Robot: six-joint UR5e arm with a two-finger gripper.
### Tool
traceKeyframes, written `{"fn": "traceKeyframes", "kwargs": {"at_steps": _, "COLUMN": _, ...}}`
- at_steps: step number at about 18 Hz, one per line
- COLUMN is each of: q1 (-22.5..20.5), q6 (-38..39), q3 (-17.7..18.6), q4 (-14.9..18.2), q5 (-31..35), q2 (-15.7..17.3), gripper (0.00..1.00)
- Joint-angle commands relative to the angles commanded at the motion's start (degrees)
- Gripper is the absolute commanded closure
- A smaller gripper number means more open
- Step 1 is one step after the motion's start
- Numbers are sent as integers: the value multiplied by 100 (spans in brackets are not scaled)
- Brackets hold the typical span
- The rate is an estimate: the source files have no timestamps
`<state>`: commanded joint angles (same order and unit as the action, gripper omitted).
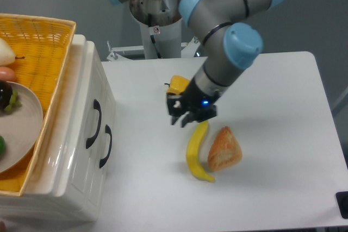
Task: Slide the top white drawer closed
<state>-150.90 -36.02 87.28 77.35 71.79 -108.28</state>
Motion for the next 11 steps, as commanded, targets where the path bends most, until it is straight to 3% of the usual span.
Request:
{"fn": "traceKeyframes", "kwargs": {"at_steps": 6, "q1": -203, "q6": -668, "q3": 53, "q4": -343, "q5": 1054, "q2": -272, "gripper": 41}}
{"fn": "traceKeyframes", "kwargs": {"at_steps": 7, "q1": -211, "q6": -834, "q3": 53, "q4": -378, "q5": 1213, "q2": -308, "gripper": 33}}
{"fn": "traceKeyframes", "kwargs": {"at_steps": 9, "q1": -272, "q6": -1212, "q3": 53, "q4": -431, "q5": 1389, "q2": -352, "gripper": 0}}
{"fn": "traceKeyframes", "kwargs": {"at_steps": 11, "q1": -404, "q6": -1511, "q3": 44, "q4": -431, "q5": 1460, "q2": -361, "gripper": 0}}
